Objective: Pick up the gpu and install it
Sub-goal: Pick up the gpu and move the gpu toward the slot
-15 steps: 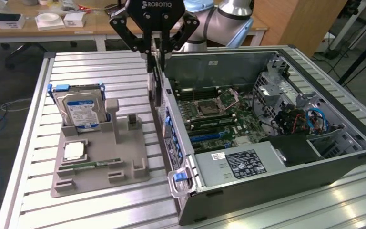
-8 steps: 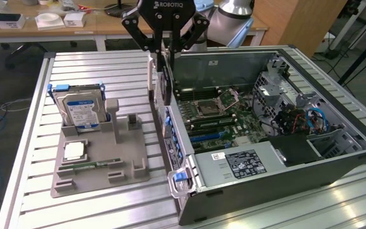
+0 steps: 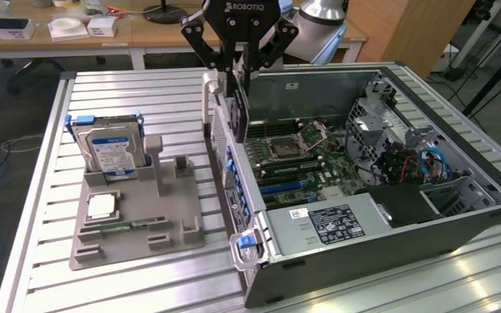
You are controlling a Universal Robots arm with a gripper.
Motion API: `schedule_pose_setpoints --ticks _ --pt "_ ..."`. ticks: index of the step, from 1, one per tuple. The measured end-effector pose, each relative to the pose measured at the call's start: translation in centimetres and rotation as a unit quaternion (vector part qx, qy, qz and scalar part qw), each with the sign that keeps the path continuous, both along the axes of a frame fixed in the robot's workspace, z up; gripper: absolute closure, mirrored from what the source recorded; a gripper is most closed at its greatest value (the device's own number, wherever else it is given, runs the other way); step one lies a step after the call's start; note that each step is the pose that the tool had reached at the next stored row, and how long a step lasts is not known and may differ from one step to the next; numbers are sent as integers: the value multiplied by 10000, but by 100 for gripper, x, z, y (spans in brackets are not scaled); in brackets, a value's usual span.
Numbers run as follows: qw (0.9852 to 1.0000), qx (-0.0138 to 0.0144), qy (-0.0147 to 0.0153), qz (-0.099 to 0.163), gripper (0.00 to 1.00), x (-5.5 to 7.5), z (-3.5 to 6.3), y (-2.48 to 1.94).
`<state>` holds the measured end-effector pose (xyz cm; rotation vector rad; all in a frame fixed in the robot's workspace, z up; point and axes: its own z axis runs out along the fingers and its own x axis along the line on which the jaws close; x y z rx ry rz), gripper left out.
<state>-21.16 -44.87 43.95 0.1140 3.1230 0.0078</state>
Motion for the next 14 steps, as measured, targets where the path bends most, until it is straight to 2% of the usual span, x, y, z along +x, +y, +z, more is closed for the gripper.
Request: schedule_pose_setpoints --ticks 14 --pt "10000 0 0 6 74 229 0 0"
